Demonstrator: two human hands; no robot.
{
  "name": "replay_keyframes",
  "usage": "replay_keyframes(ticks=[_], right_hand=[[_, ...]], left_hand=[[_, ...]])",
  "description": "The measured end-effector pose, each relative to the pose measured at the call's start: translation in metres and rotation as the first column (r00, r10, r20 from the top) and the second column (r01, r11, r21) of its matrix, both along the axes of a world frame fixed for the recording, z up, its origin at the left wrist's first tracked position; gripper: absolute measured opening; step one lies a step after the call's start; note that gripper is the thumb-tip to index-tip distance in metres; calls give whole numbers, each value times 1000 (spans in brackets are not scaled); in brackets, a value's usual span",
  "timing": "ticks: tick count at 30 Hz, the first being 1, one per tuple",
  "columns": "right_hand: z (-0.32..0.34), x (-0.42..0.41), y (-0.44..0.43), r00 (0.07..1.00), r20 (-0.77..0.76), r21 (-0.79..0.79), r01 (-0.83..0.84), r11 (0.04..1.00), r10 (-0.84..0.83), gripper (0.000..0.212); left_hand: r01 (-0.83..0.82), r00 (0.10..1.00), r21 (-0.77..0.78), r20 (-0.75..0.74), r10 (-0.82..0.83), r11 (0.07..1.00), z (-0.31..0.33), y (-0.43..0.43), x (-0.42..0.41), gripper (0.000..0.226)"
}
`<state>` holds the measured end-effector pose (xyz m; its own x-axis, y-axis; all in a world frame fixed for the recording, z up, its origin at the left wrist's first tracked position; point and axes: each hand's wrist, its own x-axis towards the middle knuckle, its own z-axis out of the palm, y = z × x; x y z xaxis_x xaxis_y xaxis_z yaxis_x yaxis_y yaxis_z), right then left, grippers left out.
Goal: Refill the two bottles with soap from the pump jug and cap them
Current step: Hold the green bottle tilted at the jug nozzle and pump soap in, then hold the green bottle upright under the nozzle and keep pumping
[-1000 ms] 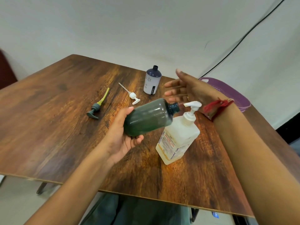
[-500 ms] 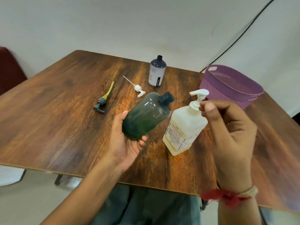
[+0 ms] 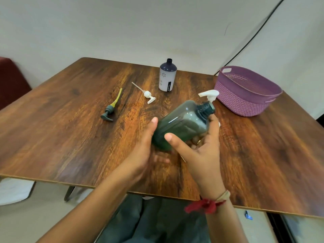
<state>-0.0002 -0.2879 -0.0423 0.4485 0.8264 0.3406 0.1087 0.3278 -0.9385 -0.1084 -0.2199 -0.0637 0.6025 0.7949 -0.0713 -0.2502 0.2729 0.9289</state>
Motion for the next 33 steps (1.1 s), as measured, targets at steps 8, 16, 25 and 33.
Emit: replay_keyframes(ticks=[8,16,25,33], right_hand=[[11,17,-31,994,88,44,-63,997,59,73],[4,38,-38,998,-60,83,23,996,-18,65],[-10,39,-30,994,-104,7,47,999,-46,64],[-16,17,-15,999,-30,-114,-37,993,34,62]], left_hand=[[182,955,515,-295,-26,838,-2,76,18,91],[452,888,553,-351,-297,700,-7,74,74,90],[-57,899,653,-296,324,755,-11,58,62,79],[-112,700,765,-391,597,634,-7,43,38,87]])
